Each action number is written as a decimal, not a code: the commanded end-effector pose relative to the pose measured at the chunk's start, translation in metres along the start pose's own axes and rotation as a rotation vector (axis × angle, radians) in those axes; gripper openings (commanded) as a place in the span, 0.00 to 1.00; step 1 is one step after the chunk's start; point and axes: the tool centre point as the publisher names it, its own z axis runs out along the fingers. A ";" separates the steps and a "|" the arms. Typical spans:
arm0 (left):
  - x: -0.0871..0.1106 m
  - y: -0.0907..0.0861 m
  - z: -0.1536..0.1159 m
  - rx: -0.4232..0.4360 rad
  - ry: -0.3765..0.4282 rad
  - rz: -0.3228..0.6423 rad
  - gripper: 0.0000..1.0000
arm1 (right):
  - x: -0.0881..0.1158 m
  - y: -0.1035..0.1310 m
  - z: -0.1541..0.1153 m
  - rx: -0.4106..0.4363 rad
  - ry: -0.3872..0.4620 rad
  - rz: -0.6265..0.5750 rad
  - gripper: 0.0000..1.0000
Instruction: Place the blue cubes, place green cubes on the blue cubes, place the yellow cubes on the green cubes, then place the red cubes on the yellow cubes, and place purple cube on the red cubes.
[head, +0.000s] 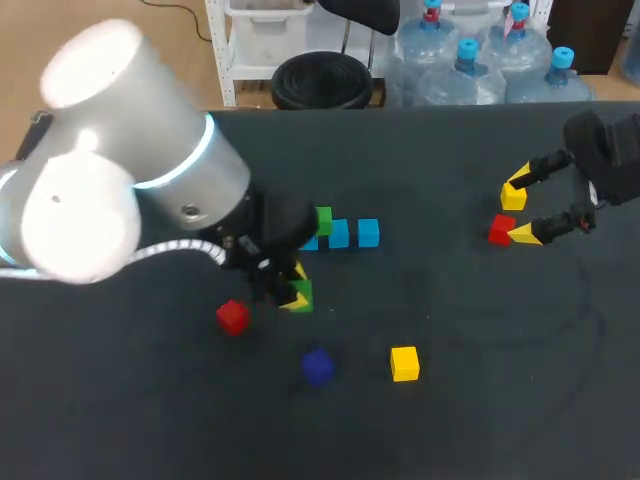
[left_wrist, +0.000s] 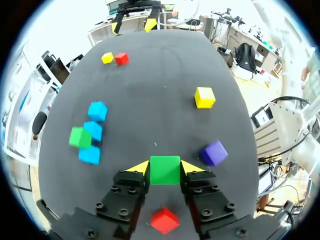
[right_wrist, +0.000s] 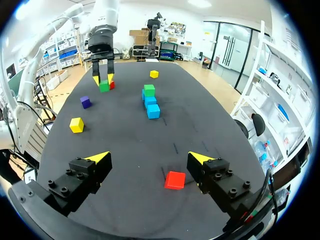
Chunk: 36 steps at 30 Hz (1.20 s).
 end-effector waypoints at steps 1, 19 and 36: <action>-0.020 0.019 0.015 0.030 0.022 0.011 0.00 | 0.000 0.000 0.000 0.000 0.000 0.000 1.00; -0.071 0.036 0.058 0.018 -0.005 -0.029 0.00 | 0.000 0.000 0.000 0.000 0.000 0.000 1.00; -0.083 0.038 0.078 0.023 -0.008 -0.081 1.00 | 0.000 0.000 0.000 0.000 0.000 0.000 1.00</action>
